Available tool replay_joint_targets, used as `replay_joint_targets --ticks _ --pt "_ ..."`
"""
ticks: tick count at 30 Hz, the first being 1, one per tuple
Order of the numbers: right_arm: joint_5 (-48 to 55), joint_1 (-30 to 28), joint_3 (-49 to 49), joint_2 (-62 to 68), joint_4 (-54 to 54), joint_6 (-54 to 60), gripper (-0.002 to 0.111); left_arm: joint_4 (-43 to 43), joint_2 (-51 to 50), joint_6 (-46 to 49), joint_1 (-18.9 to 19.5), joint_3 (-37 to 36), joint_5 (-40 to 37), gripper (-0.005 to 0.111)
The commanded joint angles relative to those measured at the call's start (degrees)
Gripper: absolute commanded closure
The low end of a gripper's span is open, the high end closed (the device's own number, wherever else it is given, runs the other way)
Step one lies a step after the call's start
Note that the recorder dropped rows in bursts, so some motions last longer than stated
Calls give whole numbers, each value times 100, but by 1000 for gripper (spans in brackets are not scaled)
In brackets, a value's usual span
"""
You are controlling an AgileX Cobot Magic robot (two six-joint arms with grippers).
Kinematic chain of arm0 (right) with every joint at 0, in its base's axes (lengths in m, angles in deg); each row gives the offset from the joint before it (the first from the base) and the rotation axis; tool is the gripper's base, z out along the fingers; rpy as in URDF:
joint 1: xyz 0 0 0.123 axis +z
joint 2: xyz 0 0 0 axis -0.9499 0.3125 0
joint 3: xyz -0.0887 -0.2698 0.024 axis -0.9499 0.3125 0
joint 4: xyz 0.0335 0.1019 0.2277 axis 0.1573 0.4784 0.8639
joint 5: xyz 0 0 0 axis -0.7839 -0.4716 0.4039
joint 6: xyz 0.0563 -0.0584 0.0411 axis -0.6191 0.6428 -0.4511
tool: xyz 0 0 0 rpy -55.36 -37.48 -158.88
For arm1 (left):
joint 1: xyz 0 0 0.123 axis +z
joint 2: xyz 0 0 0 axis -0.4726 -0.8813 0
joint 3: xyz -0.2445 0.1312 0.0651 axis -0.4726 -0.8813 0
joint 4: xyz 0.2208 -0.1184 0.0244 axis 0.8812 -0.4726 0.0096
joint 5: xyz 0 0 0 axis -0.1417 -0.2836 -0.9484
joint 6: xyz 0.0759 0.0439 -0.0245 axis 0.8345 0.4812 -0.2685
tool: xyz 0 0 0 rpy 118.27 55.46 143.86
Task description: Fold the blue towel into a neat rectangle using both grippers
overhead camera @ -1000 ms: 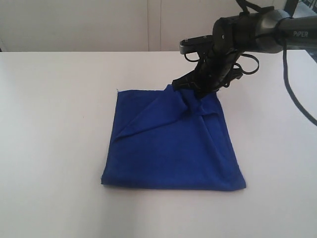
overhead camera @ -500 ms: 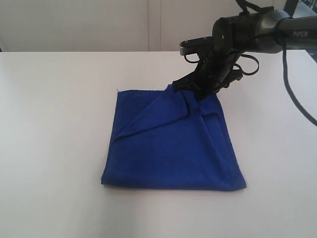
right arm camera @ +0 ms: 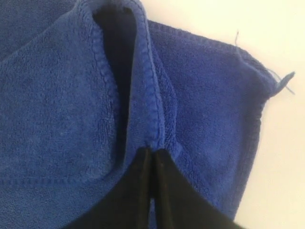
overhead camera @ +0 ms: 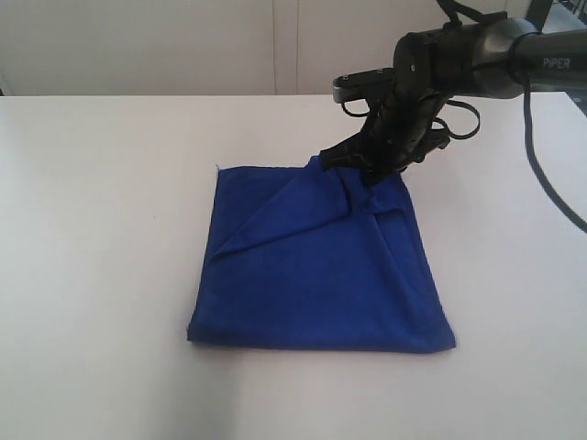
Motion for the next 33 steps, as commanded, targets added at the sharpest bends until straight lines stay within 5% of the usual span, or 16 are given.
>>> replay_joint_targets --ticks 1,7,20,27,33 --pt "64 -31 2 -45 231 -13 108 -1160 -801 1214 -35 -848 682 107" --pt "64 -31 2 -45 730 39 108 -1424 -1853 1834 -588 -1176 1464 107" --pt "-54 -115 -78 -285 1293 594 108 -2095 -3286 2833 -2662 -1108 3116 107" --pt "-153 -404 -198 -336 553 594 108 -2095 -3972 3400 -3573 -519 3961 107" --pt "-164 -625 -198 -230 321 594 108 -2085 -4804 3807 -3987 350 4056 107"
